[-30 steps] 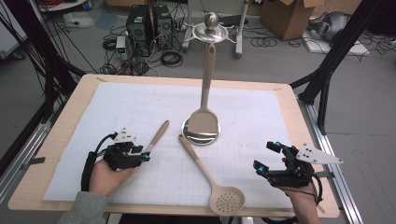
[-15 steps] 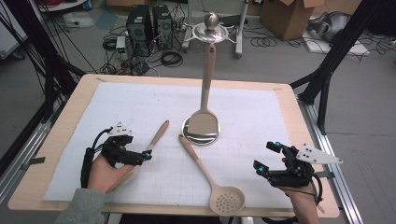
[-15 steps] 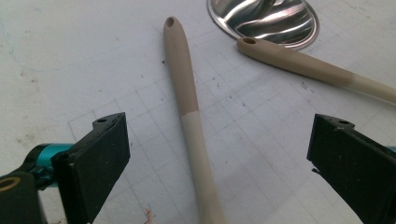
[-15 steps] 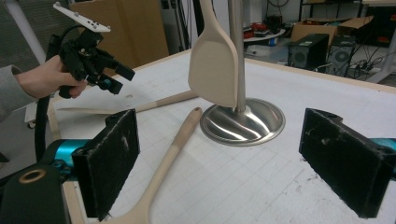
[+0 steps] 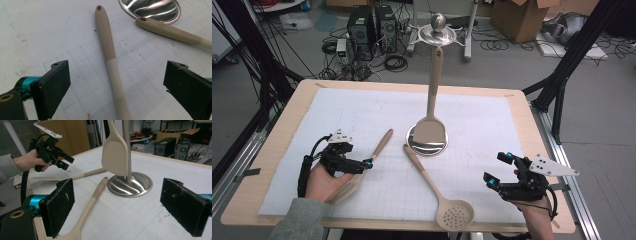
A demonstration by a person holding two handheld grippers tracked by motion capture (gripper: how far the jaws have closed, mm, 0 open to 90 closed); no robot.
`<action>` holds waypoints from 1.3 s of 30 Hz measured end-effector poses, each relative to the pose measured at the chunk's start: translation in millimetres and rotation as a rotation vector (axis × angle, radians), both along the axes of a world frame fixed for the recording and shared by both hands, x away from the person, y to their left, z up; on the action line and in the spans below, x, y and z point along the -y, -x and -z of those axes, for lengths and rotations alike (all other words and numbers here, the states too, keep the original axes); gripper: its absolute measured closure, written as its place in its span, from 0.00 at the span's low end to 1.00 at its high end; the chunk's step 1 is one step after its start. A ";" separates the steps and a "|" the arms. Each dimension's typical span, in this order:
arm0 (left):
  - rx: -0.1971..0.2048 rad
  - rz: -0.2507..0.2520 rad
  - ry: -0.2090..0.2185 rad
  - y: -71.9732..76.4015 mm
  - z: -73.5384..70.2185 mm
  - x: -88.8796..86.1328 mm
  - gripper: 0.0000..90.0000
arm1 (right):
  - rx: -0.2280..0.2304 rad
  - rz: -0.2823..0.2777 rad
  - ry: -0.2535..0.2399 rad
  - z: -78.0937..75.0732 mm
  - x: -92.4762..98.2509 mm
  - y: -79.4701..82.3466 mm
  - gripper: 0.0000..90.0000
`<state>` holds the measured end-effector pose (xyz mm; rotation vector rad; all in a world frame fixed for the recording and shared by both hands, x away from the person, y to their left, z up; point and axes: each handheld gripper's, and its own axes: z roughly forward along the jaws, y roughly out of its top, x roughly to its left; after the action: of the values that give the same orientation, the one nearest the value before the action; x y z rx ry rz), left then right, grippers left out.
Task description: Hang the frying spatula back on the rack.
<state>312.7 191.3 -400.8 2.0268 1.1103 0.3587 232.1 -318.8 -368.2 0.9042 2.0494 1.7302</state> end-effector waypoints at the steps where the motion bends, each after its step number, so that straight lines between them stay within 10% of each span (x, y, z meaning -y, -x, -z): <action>1: -0.002 0.003 -0.006 -1.1 0.1 0.1 0.09 | 0.002 0.000 -0.003 0.1 0.4 -0.2 0.12; 27: -0.127 0.066 -0.057 -21.7 19.4 14.0 0.14 | -0.009 -0.010 -0.004 2.1 0.0 -1.0 0.12; 39: -0.188 0.077 -0.103 -21.8 27.1 19.6 0.31 | -0.011 -0.010 -0.010 2.1 1.8 -0.8 0.12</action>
<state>334.4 171.6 -428.0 2.2239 1.1434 0.1921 232.9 -320.7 -370.3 0.9099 2.0577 1.7464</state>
